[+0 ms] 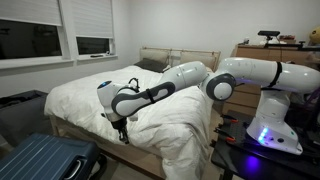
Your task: Straighten the duvet on the bottom right corner of the bed
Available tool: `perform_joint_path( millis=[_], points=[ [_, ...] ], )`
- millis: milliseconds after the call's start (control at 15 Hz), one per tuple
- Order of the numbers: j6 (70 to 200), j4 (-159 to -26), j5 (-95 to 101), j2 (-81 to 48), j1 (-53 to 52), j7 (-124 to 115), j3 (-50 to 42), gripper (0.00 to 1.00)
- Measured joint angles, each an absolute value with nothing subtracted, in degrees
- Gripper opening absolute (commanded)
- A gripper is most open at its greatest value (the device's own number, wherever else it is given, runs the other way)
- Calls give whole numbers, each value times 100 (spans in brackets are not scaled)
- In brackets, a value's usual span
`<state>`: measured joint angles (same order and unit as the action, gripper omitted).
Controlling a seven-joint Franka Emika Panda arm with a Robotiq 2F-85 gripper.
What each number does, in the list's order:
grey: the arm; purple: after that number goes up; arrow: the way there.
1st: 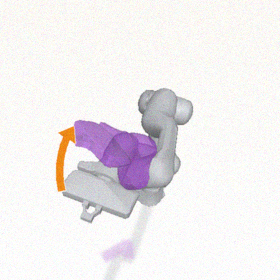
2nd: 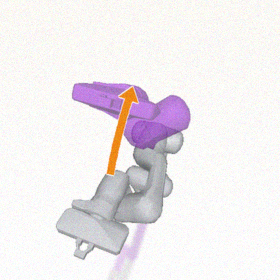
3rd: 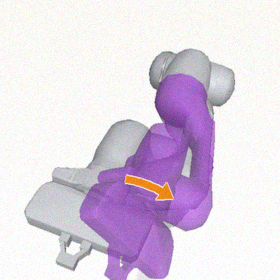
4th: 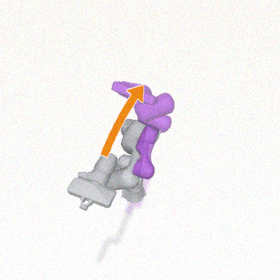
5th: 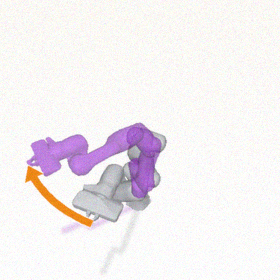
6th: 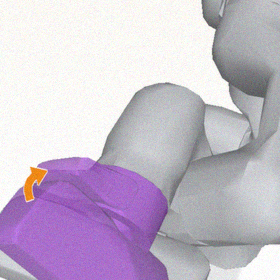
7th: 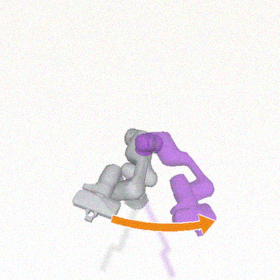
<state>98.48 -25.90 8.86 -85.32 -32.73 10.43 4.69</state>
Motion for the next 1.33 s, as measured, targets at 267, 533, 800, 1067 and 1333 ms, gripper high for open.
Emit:
perform_joint_path(
  millis=[267,533,800,1067,1333],
  points=[
    [9845,-2608,886,-8532,-3273,1098,471,8],
    [9859,-2610,912,-8532,-3253,1157,445,2],
    [10262,-2700,888,-8537,-3160,1930,517,2],
    [10619,-2803,888,-8538,-3134,2396,520,2],
    [10901,-2922,900,-8539,-3127,2677,520,2]
  ],
)
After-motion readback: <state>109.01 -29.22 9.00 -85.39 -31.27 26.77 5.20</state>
